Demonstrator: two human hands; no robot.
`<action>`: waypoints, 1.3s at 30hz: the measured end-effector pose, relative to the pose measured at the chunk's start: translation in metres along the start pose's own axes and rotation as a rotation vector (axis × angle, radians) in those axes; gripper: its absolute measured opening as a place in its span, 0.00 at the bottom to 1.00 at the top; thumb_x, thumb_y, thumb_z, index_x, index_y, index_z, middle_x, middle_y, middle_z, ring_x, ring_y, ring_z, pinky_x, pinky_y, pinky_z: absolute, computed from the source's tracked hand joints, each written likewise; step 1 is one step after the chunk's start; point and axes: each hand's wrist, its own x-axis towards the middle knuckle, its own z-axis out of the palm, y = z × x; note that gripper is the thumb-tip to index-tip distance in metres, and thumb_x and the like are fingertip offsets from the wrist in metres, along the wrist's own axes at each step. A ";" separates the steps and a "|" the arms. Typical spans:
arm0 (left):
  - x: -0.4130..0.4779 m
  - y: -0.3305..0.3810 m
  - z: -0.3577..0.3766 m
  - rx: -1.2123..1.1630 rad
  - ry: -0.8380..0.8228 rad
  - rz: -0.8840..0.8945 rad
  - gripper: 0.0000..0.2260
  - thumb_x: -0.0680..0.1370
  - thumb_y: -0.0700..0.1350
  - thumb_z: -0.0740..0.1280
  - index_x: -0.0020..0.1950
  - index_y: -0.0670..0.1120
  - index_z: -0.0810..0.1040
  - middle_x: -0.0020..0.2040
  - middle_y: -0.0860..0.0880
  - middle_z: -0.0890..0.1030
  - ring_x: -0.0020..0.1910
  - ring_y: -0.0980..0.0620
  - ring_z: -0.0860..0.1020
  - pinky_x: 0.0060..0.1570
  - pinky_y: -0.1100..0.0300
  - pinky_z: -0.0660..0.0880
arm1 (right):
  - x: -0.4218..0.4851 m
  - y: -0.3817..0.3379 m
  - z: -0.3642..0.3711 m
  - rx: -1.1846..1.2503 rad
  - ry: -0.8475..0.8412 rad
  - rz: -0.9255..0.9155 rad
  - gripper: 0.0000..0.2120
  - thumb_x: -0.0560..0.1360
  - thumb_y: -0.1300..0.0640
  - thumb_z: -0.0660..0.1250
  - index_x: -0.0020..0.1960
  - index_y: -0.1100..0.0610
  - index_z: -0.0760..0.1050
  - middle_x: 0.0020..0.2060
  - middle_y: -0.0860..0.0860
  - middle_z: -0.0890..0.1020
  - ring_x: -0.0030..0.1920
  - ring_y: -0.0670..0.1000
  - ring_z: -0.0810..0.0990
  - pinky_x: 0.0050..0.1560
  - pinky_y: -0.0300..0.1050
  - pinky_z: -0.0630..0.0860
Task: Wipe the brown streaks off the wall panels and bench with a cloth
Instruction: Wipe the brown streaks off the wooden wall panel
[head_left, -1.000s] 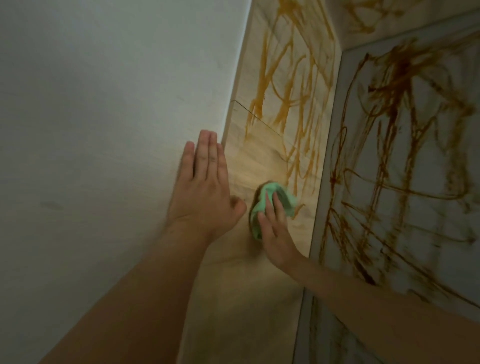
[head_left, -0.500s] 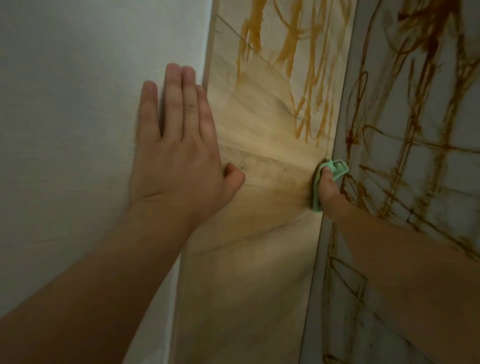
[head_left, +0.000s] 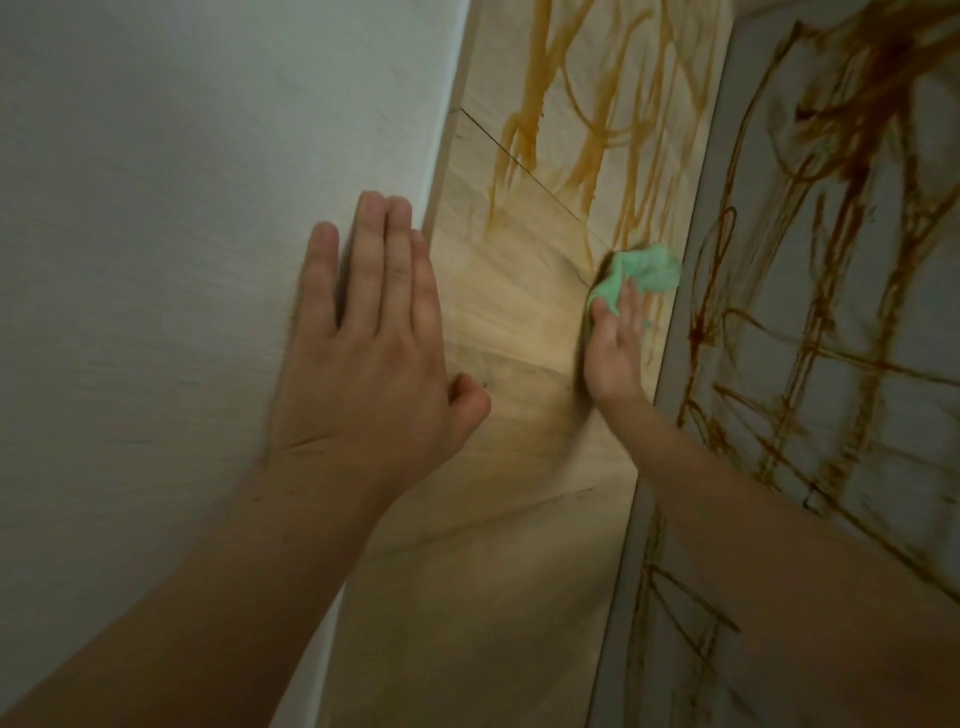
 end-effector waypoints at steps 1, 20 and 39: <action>0.000 -0.001 0.000 -0.002 0.002 -0.001 0.47 0.78 0.68 0.44 0.81 0.30 0.41 0.81 0.30 0.40 0.82 0.34 0.38 0.78 0.35 0.43 | 0.018 0.008 -0.006 -0.011 0.006 0.030 0.28 0.86 0.43 0.50 0.84 0.47 0.52 0.84 0.48 0.52 0.83 0.49 0.47 0.80 0.47 0.42; 0.001 -0.002 0.003 -0.082 0.049 0.005 0.44 0.80 0.63 0.49 0.80 0.29 0.45 0.81 0.29 0.42 0.82 0.32 0.40 0.78 0.33 0.42 | 0.026 -0.055 0.007 0.139 0.068 0.211 0.38 0.78 0.34 0.48 0.84 0.47 0.53 0.83 0.50 0.56 0.83 0.55 0.51 0.82 0.58 0.46; 0.001 -0.005 0.005 -0.147 0.093 -0.004 0.41 0.78 0.57 0.55 0.80 0.28 0.50 0.81 0.28 0.47 0.82 0.33 0.46 0.80 0.36 0.41 | -0.034 -0.152 -0.014 -0.182 -0.335 -0.141 0.26 0.87 0.42 0.52 0.82 0.36 0.47 0.83 0.43 0.44 0.81 0.41 0.45 0.76 0.39 0.50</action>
